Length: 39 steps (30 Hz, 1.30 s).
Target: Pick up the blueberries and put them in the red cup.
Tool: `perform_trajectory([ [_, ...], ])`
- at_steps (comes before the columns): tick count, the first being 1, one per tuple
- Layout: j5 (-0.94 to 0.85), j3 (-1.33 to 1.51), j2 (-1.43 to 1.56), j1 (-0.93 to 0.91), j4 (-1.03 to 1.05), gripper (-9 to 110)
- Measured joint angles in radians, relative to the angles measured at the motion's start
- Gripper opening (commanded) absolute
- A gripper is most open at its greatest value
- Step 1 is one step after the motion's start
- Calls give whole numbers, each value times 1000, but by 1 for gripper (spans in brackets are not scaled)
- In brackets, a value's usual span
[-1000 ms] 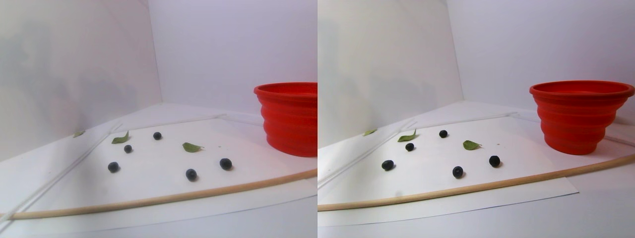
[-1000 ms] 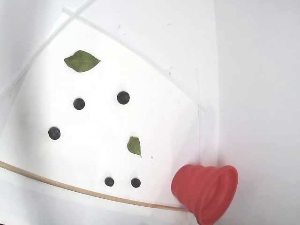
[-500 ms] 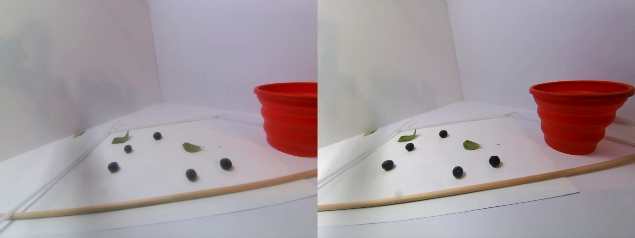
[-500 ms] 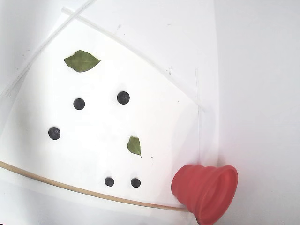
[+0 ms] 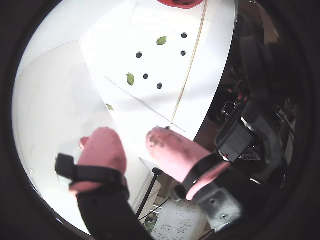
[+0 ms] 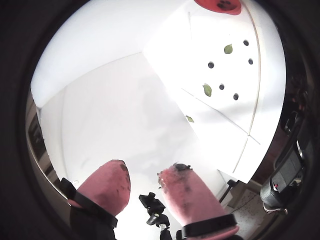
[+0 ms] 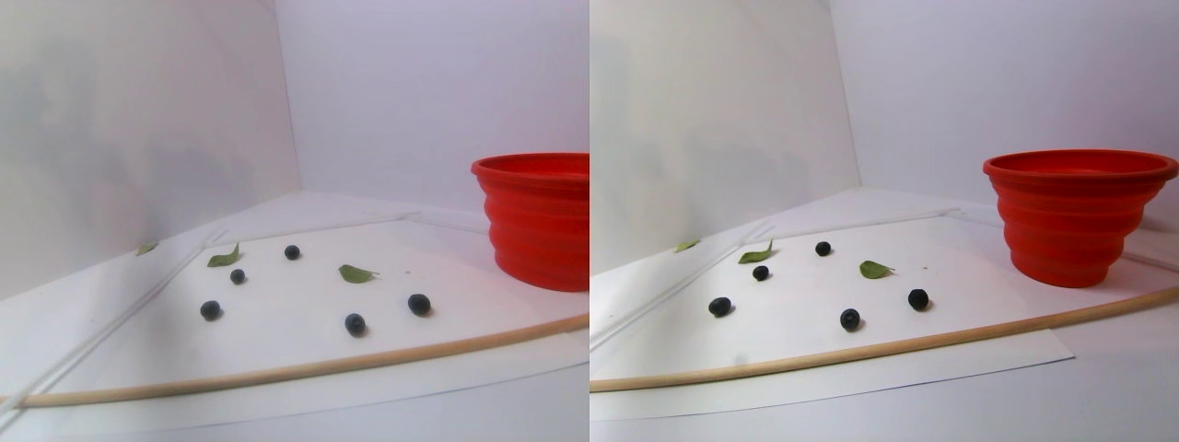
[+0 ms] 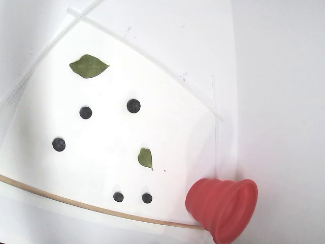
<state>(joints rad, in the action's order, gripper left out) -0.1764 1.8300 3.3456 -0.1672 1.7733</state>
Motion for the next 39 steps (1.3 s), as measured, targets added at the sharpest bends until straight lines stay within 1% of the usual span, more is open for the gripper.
perform_trajectory([
  [8,0,0,0,0,0,12],
  [11,0,0,0,0,0,21],
  [14,0,0,0,14,0,20],
  [19,0,0,0,15,0,12],
  [22,0,0,0,15,0,16],
  [31,-5,0,0,95,0,16],
  [39,-15,0,-9,75,-11,17],
])
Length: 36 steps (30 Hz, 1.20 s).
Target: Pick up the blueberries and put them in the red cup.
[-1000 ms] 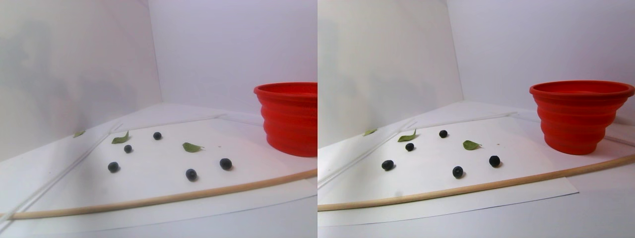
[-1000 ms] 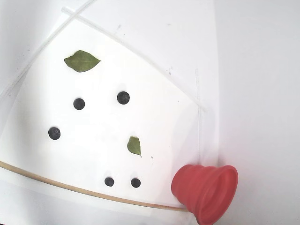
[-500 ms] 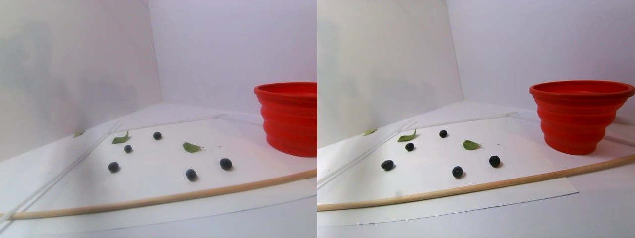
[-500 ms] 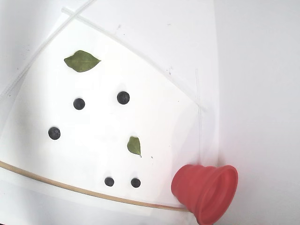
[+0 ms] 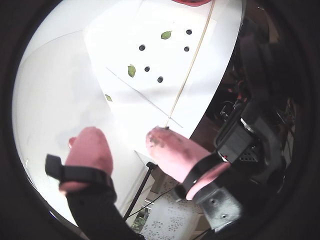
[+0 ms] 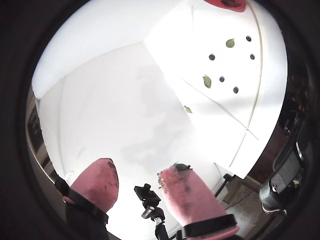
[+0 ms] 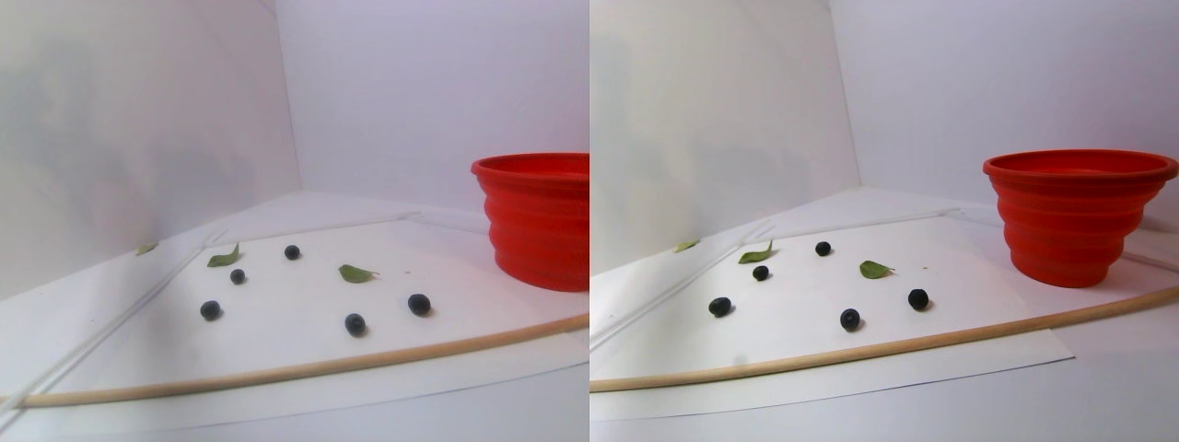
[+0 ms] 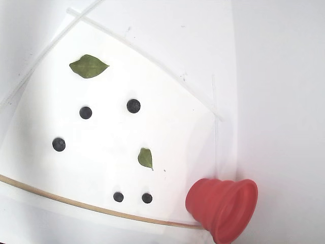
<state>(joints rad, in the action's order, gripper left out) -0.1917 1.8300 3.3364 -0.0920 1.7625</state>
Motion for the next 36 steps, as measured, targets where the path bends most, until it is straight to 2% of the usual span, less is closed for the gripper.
perform_trajectory([
  [8,-9,-2,-78,8,-74,14],
  [36,-557,78,-270,58,-183,14],
])
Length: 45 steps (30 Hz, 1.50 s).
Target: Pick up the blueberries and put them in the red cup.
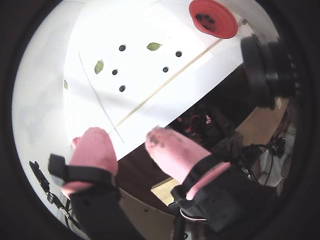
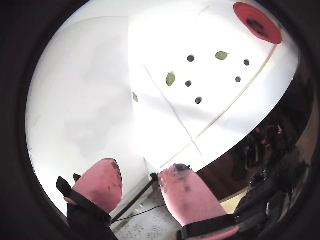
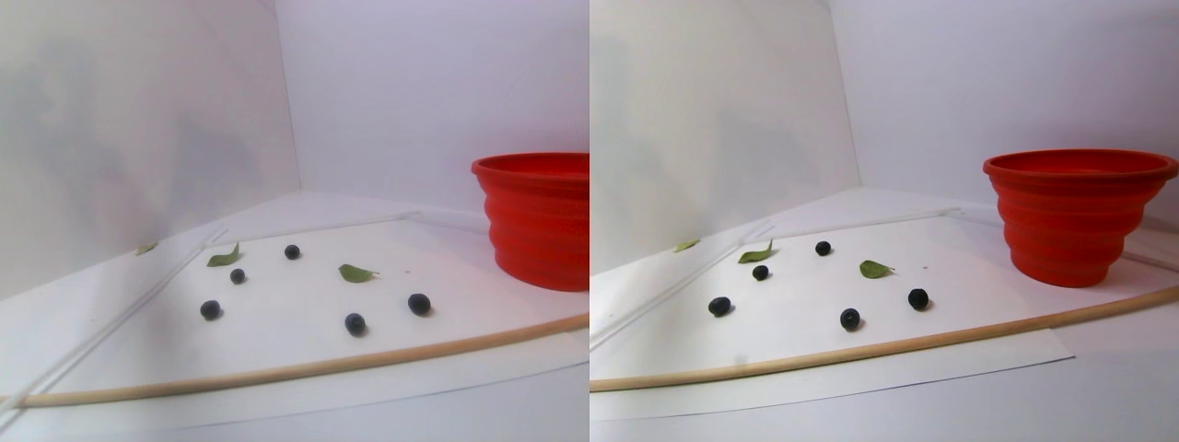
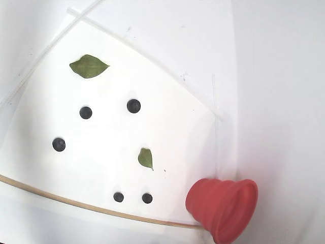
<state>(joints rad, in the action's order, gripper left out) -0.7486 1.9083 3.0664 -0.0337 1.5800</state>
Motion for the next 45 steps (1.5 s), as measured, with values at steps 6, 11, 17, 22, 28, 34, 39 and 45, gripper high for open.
perform_trajectory([
  [6,-120,52,-44,14,-3,14],
  [11,-212,95,-64,25,-26,14],
  [17,-304,132,-91,18,-57,14],
  [22,-390,166,-156,-15,-89,14],
  [28,-492,225,-190,-58,-138,15],
  [34,-566,272,-212,-109,-195,14],
  [39,-626,321,-222,-155,-233,15],
  [45,-670,371,-265,-170,-287,15],
])
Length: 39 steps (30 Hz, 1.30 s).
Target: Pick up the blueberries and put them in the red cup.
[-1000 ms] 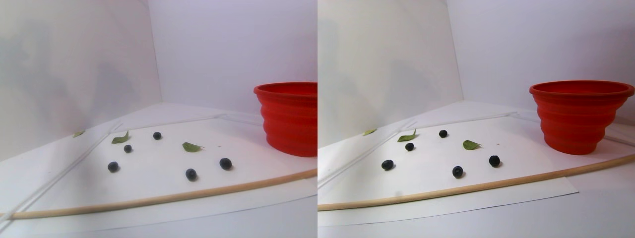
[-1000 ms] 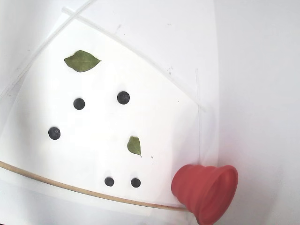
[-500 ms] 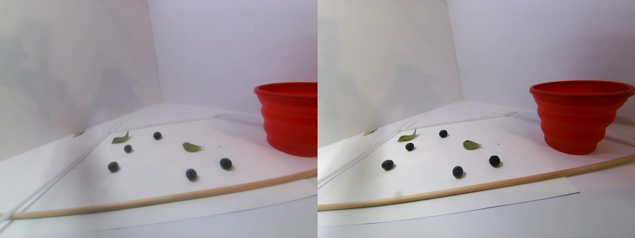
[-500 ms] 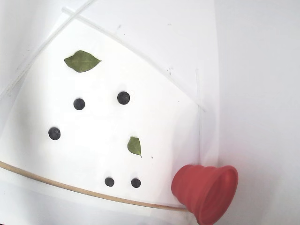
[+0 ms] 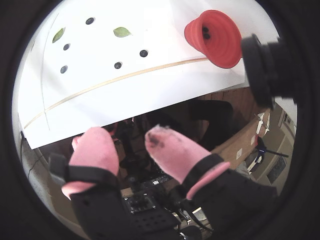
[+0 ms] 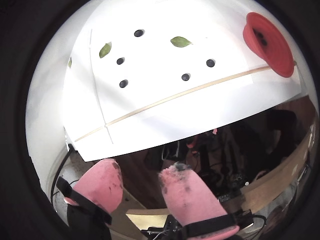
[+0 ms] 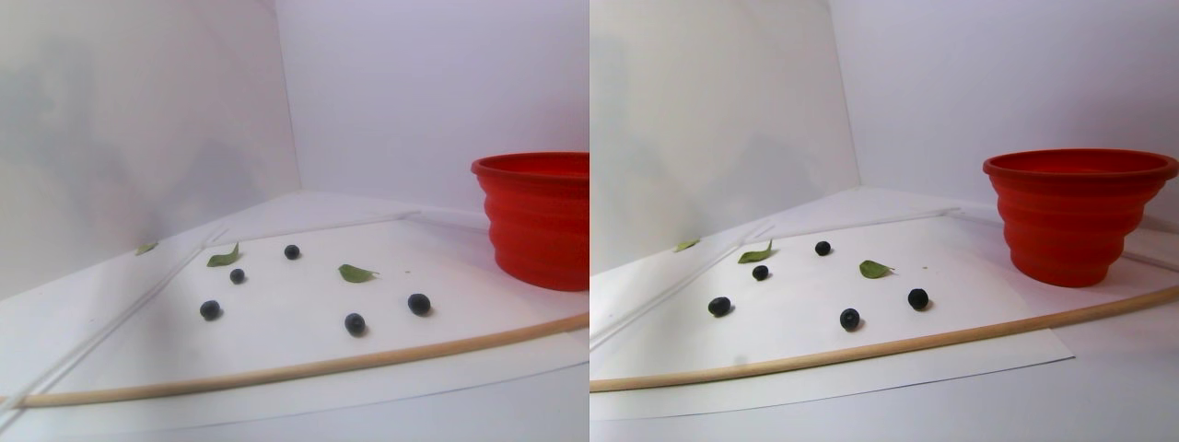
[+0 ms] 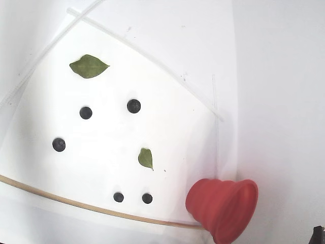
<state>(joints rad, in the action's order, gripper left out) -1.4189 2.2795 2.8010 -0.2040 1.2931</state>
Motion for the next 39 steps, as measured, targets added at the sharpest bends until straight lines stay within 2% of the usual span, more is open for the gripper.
perform_trajectory([
  [39,-190,225,-325,-80,-411,15],
])
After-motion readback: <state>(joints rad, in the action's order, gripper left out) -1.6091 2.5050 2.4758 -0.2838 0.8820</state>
